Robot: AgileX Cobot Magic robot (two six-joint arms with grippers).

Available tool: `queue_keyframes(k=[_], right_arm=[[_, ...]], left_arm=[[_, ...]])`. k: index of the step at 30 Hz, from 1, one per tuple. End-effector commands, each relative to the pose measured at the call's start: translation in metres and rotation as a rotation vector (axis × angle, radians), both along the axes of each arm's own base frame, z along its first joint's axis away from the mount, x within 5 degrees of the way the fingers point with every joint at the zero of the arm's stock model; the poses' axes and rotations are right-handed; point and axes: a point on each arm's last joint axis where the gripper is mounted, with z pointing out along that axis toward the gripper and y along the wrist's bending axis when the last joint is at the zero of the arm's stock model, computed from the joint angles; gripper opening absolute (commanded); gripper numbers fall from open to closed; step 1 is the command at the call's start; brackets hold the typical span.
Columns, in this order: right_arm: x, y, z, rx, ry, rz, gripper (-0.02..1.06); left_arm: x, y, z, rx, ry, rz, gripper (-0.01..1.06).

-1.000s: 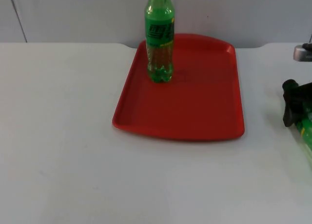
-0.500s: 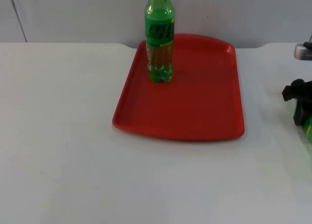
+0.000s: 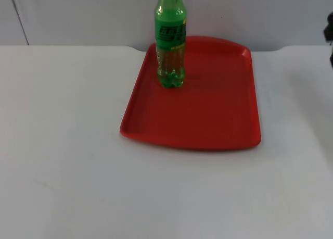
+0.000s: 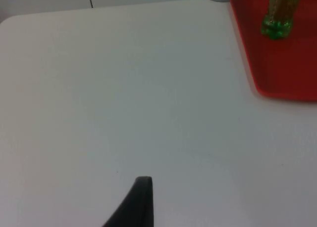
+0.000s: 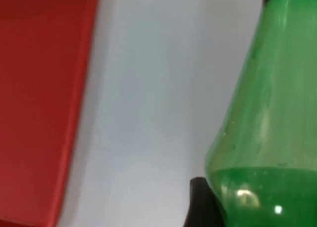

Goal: Place the bottle upright on the tray.

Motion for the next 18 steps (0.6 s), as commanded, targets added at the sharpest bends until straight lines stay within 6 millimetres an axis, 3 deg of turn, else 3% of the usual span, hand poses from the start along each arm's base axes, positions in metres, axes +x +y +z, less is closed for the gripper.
queue_keyframes(k=[1,2,3,6,7,11,18], right_arm=[[-0.008,0.002,0.025,-0.010,-0.065,0.036,0.00],[-0.013,0.005,0.038,-0.015,-0.104,0.059,0.00],[-0.013,0.005,0.038,-0.015,-0.104,0.059,0.00],[-0.031,0.018,0.079,-0.021,-0.246,0.135,0.00],[-0.031,0.018,0.079,-0.021,-0.246,0.135,0.00],[-0.053,0.033,0.116,0.008,-0.397,0.185,0.00],[-0.086,0.049,0.144,0.043,-0.622,0.265,0.00]], left_arm=[[0.000,-0.001,-0.001,-0.006,0.002,-0.012,1.05],[0.000,-0.001,-0.001,-0.006,0.002,-0.012,1.05],[0.000,-0.001,-0.001,-0.006,0.002,-0.012,1.05],[0.000,-0.001,-0.001,-0.006,0.002,-0.012,1.05],[0.000,-0.001,-0.001,-0.006,0.002,-0.012,1.05],[0.000,-0.001,-0.001,-0.006,0.002,-0.012,1.05],[0.000,-0.001,-0.001,-0.006,0.002,-0.012,1.05]])
